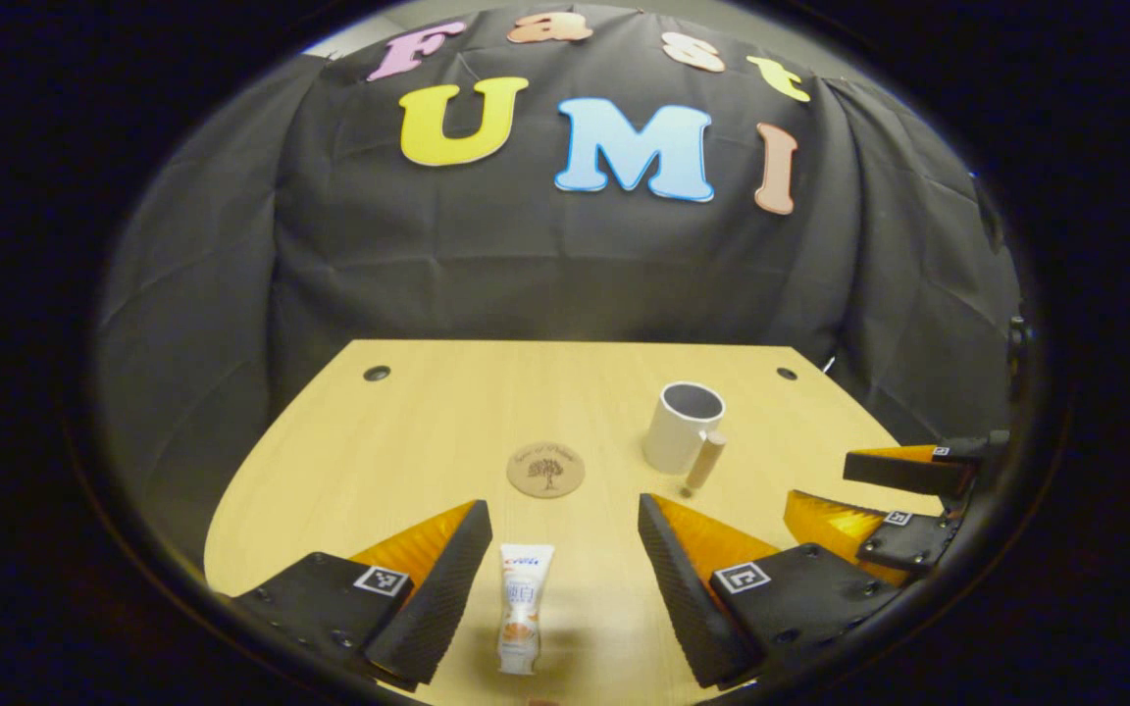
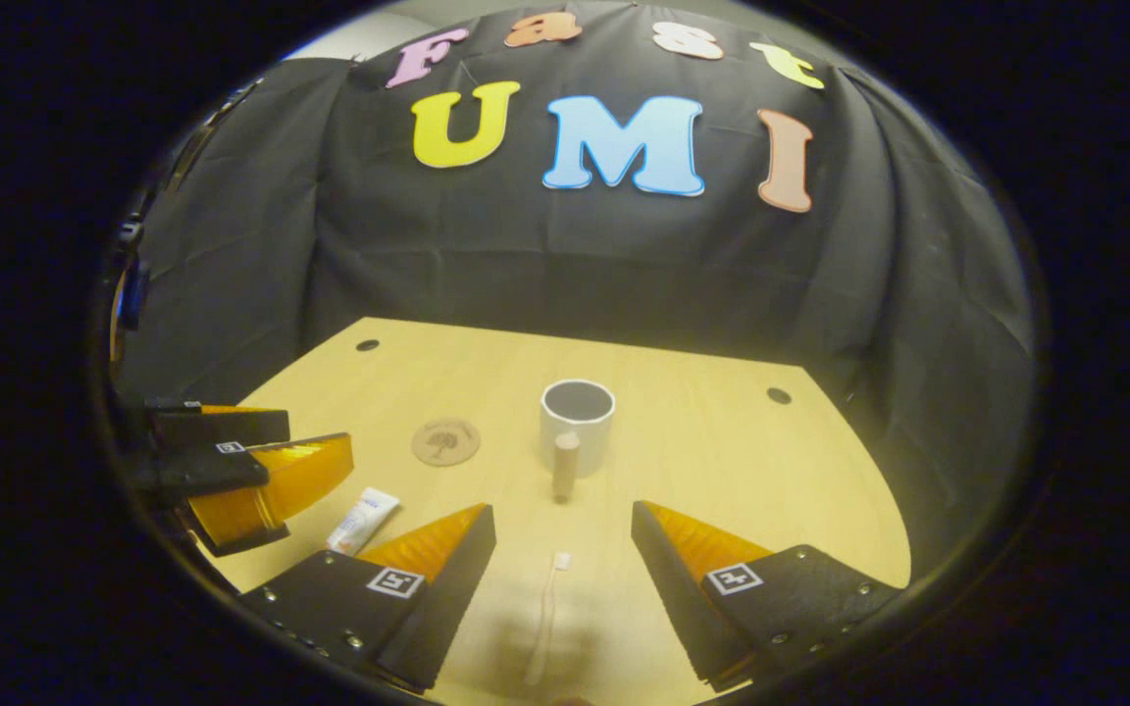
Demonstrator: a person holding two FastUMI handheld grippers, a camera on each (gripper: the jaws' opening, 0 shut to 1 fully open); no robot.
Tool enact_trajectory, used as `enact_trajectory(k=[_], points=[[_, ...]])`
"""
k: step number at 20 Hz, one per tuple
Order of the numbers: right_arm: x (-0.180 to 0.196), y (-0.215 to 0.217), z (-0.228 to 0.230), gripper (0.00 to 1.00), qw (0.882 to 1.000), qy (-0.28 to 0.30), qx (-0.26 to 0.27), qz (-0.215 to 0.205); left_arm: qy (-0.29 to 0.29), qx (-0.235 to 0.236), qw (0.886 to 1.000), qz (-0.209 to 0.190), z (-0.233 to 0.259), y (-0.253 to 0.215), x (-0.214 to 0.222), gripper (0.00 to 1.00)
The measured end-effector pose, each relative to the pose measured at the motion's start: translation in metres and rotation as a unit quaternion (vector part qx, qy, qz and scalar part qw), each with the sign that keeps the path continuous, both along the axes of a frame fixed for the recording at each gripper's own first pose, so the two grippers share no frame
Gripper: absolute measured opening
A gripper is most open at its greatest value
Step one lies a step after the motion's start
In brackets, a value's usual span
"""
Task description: Put the toothbrush and toothpaste on the desktop into the cup, then pick up the cup and place it on the coaster on the desktop.
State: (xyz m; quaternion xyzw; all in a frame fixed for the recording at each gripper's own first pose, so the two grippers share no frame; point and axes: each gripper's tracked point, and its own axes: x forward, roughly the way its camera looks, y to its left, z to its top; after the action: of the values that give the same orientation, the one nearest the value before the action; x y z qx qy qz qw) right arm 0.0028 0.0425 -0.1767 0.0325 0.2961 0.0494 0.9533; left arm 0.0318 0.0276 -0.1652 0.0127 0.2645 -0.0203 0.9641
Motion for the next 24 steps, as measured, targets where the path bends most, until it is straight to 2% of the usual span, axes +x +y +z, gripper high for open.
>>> enact_trajectory(k=[5,10,12,17,24], points=[[-0.003,0.006,-0.026,0.89,0.998,0.056,0.035,-0.002,0.060,-0.007,0.998,0.016,-0.036,0.014,-0.001,0.97],[-0.010,0.020,-0.055,0.90,0.990,0.124,0.067,0.016,0.140,0.002,0.990,0.020,-0.079,0.033,-0.012,0.97],[-0.013,0.021,-0.065,0.90,0.987,0.144,0.066,0.019,0.172,0.011,0.985,0.024,-0.092,0.038,-0.017,0.99],[-0.020,0.022,-0.084,0.90,0.982,0.183,0.043,0.024,0.253,0.001,0.967,0.032,-0.123,0.045,-0.033,0.98],[-0.031,0.022,-0.104,0.90,0.969,0.246,0.027,0.022,0.319,0.017,0.947,0.021,-0.153,0.038,-0.033,0.99]])
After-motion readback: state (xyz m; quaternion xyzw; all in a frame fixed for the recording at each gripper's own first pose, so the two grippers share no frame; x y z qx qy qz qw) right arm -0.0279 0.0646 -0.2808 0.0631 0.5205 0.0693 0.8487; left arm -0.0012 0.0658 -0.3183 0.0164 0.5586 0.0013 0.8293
